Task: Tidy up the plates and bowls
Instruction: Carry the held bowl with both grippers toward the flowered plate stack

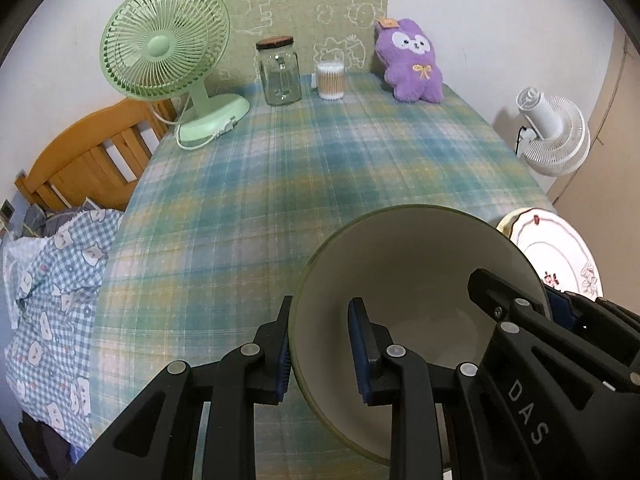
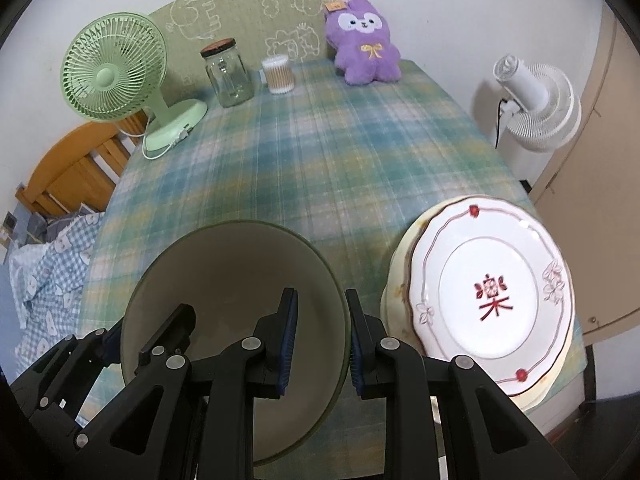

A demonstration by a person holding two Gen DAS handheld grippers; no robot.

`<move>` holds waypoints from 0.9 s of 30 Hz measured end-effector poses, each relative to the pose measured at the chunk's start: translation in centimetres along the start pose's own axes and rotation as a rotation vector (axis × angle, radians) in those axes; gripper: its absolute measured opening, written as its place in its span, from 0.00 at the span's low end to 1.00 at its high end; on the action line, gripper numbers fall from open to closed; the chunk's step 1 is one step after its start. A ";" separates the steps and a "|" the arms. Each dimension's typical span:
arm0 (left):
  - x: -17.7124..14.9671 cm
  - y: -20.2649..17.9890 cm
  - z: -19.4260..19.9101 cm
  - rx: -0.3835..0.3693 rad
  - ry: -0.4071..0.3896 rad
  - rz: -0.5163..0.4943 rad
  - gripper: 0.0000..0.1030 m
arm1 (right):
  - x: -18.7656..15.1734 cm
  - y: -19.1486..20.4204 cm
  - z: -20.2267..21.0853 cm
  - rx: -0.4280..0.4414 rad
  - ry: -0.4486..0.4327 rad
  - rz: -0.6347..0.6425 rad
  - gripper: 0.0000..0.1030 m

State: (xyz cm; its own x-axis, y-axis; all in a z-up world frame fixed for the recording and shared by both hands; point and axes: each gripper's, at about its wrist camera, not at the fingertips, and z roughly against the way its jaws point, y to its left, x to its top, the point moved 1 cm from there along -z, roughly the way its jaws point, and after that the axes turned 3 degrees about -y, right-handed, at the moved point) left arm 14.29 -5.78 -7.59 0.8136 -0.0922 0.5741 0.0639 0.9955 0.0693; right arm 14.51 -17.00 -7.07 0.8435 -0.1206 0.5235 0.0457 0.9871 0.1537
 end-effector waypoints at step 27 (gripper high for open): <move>-1.2 0.5 -1.3 -0.054 0.039 0.038 0.38 | -0.5 0.6 -0.7 -0.047 0.021 0.105 0.26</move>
State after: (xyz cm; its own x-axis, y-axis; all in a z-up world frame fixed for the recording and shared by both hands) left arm 14.09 -5.14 -9.34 0.8379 -0.0549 0.5430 0.0632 0.9980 0.0033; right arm 14.52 -16.24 -7.77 0.8558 -0.0141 0.5170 -0.0193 0.9981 0.0593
